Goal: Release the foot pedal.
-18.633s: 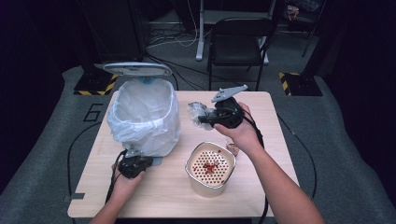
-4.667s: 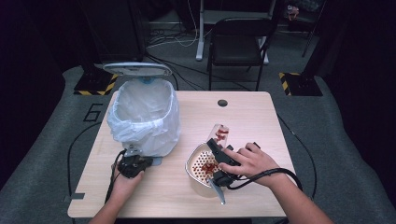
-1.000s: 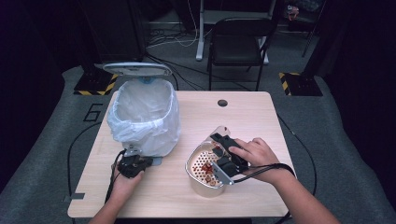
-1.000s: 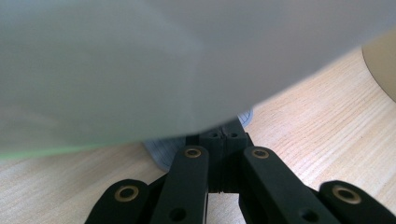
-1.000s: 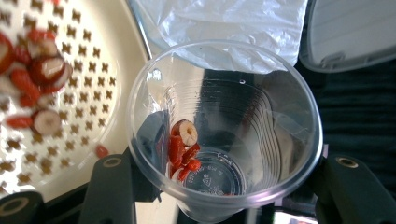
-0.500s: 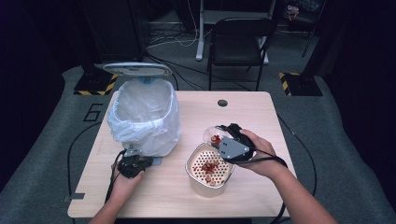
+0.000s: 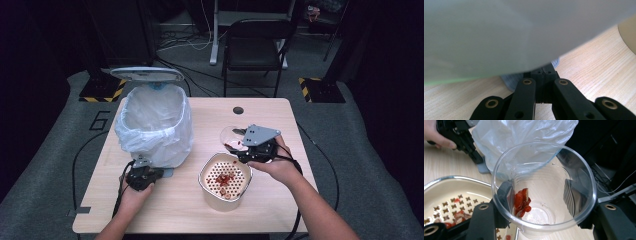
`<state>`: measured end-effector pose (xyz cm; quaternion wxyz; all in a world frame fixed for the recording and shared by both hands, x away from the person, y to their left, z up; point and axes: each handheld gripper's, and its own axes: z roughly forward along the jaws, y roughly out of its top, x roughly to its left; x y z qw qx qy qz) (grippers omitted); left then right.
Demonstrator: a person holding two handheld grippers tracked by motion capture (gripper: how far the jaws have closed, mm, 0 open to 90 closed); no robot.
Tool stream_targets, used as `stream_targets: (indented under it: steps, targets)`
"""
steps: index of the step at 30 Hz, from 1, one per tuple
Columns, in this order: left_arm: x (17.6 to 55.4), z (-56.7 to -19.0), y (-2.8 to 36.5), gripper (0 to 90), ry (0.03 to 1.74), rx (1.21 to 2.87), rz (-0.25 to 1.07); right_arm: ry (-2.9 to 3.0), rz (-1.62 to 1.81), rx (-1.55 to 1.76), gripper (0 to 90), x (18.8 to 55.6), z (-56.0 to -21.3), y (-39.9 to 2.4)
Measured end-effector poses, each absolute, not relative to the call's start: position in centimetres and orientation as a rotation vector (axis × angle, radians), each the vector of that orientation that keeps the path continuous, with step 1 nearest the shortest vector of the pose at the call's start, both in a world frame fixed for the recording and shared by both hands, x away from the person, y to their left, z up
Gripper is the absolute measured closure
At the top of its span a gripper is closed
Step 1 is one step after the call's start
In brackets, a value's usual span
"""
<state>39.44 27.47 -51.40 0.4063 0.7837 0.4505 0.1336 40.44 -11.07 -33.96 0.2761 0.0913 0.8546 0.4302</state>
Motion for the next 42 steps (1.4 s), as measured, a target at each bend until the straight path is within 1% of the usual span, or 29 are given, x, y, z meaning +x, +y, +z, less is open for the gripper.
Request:
stream_targets:
  steps: [8,19,35,42]
  targets:
    - [39.4,-51.4,27.5,90.0,1.138,1.979,0.336,2.319,1.277,0.364,42.3,41.4,-32.7,-11.0]
    - [39.5,-51.4,27.6,90.0,1.133,1.993,0.339,2.347,1.339,0.453,42.3,42.3,-31.1,-10.0]
    - [39.5,-51.4,27.5,90.0,1.14,1.973,0.329,2.378,1.389,0.529,42.1,43.6,-27.0,-6.5]
    - [39.5,-51.4,27.6,90.0,1.138,1.987,0.351,2.379,1.418,0.529,41.7,44.5,-26.1,-4.9]
